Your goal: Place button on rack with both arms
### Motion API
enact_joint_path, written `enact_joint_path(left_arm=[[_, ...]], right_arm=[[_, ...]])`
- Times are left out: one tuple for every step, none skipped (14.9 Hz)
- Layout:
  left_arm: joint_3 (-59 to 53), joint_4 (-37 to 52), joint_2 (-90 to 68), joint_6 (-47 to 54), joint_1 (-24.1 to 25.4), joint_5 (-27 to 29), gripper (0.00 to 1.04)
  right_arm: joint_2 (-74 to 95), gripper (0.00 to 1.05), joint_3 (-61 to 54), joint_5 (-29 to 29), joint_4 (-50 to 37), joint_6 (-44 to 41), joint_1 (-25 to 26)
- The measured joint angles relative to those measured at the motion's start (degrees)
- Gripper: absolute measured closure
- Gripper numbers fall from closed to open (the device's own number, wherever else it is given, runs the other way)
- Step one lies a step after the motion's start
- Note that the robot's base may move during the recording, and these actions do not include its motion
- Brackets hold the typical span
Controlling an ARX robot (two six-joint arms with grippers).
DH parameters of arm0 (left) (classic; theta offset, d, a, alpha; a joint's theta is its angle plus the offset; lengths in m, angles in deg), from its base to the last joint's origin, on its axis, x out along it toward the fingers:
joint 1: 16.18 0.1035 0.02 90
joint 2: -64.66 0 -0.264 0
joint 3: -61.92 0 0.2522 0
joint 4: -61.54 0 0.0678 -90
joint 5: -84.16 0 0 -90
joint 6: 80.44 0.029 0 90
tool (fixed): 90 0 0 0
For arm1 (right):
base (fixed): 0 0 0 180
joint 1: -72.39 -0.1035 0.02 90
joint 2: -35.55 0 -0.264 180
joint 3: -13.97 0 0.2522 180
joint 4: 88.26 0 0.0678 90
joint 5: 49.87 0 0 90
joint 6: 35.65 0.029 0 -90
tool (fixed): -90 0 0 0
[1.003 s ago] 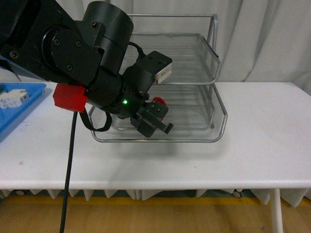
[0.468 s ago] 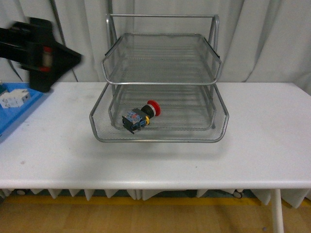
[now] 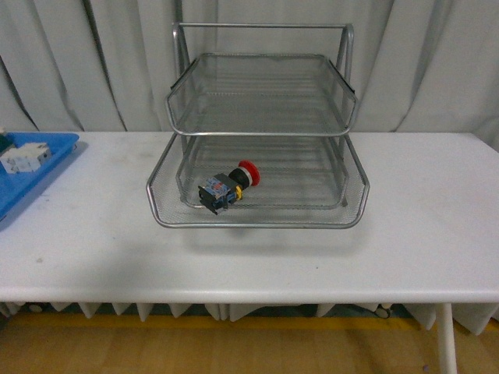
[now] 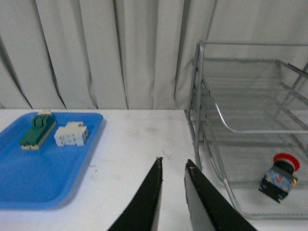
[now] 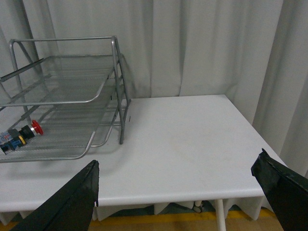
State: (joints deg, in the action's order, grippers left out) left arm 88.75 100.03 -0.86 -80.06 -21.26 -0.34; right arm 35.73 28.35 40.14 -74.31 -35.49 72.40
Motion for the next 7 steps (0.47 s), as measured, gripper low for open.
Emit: enact_joint_path(left_arm=[[-2.3,-1.3,2.0,0.0,0.5,-0.7,0.99],[-3.7,-2.0,4.7,-0.2,0.8,-1.4,1.03],[-4.9,-3.1,8.0,-0.2,3.2,-4.5,1.03],[-6.1,-4.7,10.6,-0.2,5.2,-4.8,1.03],[-7.4,-6.4,13.2,-0.2,5.3,-5.1,1.03],[-8.9,-5.9,15.0,-0.2,5.0,-5.5,1.03],[-10.4,-4.8,15.4,-0.2,5.0,-5.5,1.03]], right_arm=[[0.0,0.06,0.0,0.0,0.0,0.0,0.0],[0.0,0.06,0.0,0.0,0.0,0.0,0.0],[0.0,0.06,0.0,0.0,0.0,0.0,0.0],[0.0,0.06,0.0,0.0,0.0,0.0,0.0],[0.0,0.06,0.0,0.0,0.0,0.0,0.0],[0.0,0.06,0.0,0.0,0.0,0.0,0.0],[0.0,0.06,0.0,0.0,0.0,0.0,0.0]])
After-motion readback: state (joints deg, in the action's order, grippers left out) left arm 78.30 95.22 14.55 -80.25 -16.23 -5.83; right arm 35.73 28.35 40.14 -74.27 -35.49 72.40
